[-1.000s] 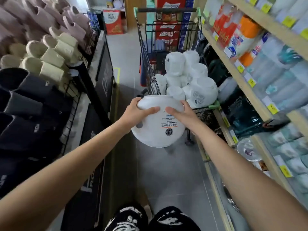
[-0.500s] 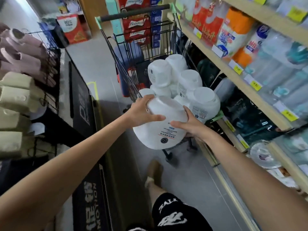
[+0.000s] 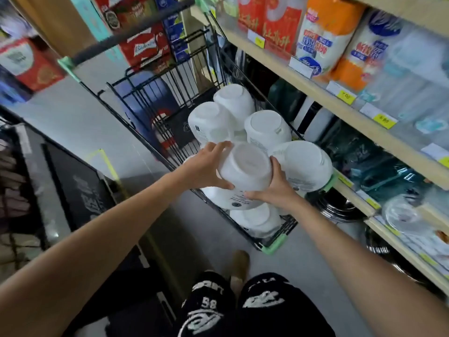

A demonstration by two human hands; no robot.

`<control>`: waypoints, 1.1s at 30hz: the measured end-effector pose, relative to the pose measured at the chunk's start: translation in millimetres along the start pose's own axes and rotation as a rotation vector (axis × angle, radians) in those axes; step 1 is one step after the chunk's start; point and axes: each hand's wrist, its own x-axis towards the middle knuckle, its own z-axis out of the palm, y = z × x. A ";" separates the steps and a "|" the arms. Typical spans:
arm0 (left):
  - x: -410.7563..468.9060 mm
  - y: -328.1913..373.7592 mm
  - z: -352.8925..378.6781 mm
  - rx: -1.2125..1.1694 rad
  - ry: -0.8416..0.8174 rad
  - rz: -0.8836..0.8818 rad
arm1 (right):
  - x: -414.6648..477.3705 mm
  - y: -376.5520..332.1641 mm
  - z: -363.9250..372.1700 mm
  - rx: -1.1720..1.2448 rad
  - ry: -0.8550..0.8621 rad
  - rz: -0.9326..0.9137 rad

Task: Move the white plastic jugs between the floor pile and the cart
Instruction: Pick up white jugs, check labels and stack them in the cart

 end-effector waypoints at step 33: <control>258.0 -139.1 28.5 0.378 -0.132 0.658 | 166.4 -4.9 91.6 -0.209 0.678 0.460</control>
